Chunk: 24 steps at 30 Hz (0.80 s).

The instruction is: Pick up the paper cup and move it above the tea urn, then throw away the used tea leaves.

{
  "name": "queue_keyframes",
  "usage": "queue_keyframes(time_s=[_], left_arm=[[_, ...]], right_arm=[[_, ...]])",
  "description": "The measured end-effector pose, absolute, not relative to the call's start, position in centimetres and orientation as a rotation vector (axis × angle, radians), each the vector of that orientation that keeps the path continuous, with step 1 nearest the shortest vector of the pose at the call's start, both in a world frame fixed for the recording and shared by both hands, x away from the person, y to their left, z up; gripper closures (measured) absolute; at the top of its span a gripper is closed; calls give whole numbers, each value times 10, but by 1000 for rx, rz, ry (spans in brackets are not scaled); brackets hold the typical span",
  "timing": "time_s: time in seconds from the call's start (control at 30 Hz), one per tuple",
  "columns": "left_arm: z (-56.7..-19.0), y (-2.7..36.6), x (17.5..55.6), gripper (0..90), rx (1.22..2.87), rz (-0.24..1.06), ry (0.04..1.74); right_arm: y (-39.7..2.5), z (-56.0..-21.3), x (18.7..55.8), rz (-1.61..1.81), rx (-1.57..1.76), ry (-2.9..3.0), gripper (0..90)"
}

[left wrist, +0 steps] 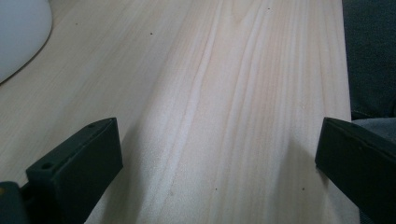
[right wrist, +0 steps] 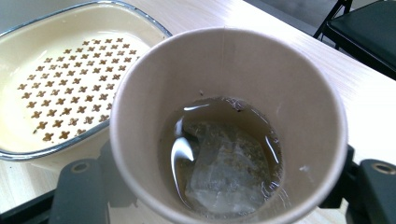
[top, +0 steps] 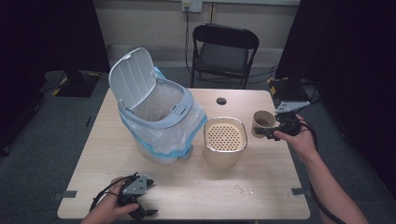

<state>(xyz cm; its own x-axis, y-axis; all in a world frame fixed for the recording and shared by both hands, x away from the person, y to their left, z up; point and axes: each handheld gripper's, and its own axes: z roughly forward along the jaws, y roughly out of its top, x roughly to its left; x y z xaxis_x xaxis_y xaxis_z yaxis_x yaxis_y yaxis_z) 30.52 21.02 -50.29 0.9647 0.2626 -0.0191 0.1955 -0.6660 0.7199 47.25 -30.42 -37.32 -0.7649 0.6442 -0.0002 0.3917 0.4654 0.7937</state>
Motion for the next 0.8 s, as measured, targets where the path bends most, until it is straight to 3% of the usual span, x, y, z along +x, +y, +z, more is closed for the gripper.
queue_keyframes(time_s=[0.8], left_arm=[[-503, 210, 305, 0, 2318, 108, 319]], right_arm=[[-291, -366, 504, 1171, 857, 2405, 283]])
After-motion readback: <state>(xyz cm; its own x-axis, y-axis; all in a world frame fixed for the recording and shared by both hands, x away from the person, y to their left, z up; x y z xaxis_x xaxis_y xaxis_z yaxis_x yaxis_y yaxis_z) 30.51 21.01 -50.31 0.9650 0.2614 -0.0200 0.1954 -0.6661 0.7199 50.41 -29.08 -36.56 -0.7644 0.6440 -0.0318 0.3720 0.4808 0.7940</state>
